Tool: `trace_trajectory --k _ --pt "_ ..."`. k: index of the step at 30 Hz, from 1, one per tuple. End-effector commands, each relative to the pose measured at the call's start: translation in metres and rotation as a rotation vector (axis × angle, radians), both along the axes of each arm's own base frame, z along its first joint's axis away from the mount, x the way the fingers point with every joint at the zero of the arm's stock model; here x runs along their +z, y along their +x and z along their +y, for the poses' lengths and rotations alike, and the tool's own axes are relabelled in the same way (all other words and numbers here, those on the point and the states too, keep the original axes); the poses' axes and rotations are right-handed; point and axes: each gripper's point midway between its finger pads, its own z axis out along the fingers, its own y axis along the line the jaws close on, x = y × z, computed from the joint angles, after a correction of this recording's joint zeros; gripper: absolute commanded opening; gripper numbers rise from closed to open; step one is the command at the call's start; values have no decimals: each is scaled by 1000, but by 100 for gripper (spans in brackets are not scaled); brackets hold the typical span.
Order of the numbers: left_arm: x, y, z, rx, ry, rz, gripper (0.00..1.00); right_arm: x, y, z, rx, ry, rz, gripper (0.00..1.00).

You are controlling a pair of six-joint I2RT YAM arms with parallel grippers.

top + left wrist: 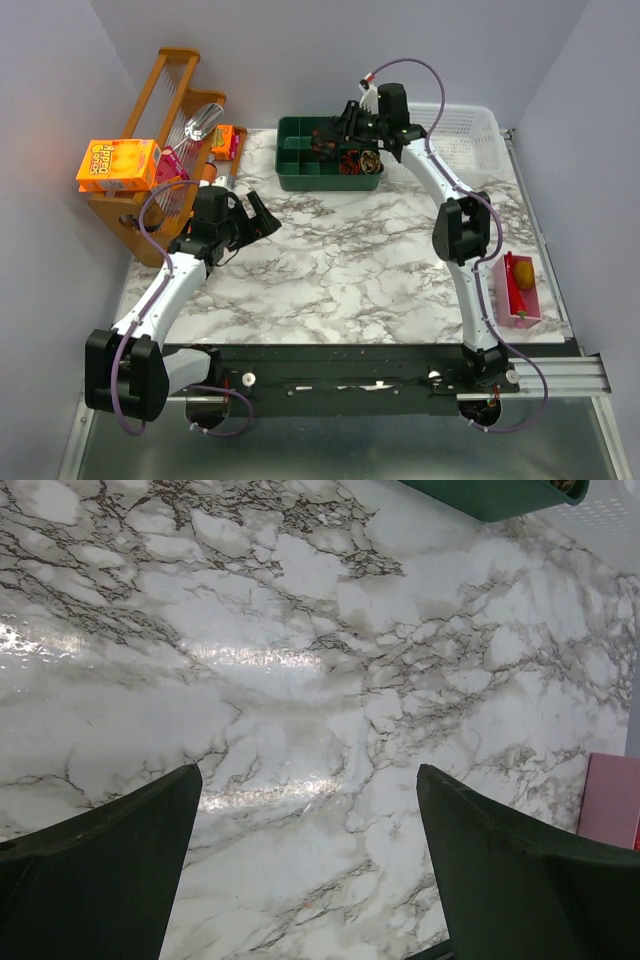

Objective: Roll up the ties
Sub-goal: Move the bin to the center of the board.

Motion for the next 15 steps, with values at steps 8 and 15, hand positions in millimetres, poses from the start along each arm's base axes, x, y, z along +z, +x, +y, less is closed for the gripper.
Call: trace_trajectory --k 8,15 --pt "-7 3 2 -15 35 12 99 10 30 -18 -234 -126 -192 34" --pt "8 25 -1 -28 51 -15 99 0 39 -27 -331 -205 -244 32"
